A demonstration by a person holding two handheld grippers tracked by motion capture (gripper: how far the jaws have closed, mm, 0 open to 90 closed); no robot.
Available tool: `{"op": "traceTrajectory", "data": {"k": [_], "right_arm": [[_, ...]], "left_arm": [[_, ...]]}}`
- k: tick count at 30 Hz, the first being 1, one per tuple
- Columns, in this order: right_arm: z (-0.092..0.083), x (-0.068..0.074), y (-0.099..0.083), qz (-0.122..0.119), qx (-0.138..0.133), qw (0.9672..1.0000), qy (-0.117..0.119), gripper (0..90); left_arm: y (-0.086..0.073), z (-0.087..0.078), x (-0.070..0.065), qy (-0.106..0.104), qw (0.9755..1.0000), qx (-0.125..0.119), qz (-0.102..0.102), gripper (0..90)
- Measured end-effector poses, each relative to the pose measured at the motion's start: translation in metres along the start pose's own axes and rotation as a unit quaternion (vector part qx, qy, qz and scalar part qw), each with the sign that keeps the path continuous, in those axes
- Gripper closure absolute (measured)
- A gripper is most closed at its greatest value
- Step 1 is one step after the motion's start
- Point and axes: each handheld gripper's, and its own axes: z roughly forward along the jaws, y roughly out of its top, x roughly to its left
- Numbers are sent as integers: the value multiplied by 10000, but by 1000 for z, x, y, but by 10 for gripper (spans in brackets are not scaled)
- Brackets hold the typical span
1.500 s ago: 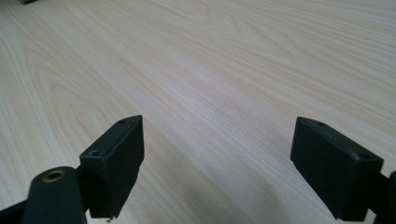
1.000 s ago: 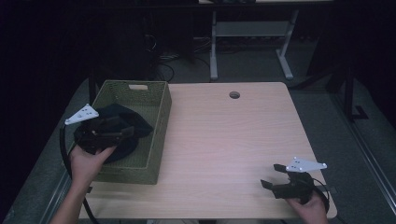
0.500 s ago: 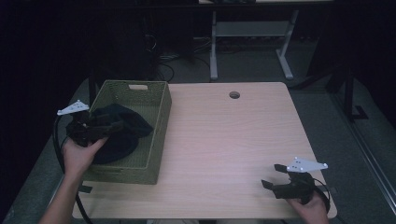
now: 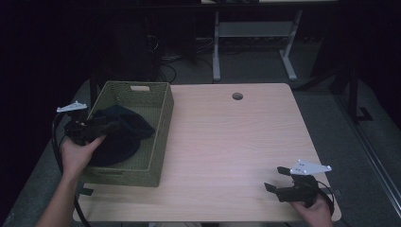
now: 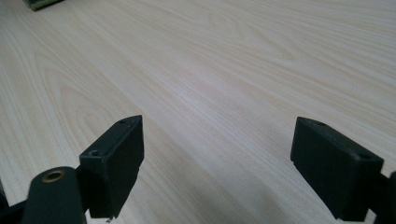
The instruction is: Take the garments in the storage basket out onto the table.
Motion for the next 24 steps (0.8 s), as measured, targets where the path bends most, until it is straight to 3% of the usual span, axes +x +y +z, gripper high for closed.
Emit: {"op": "traceTrajectory", "data": {"k": [10, 24], "right_arm": [[-1, 1, 0, -2, 10, 10000, 0, 170], [2, 4, 2, -86, 34, 9999, 42, 170]], "left_arm": [[-4, 6, 7, 40, 9997, 177, -152, 224], [-7, 13, 17, 389, 9975, 510, -297, 233]]}}
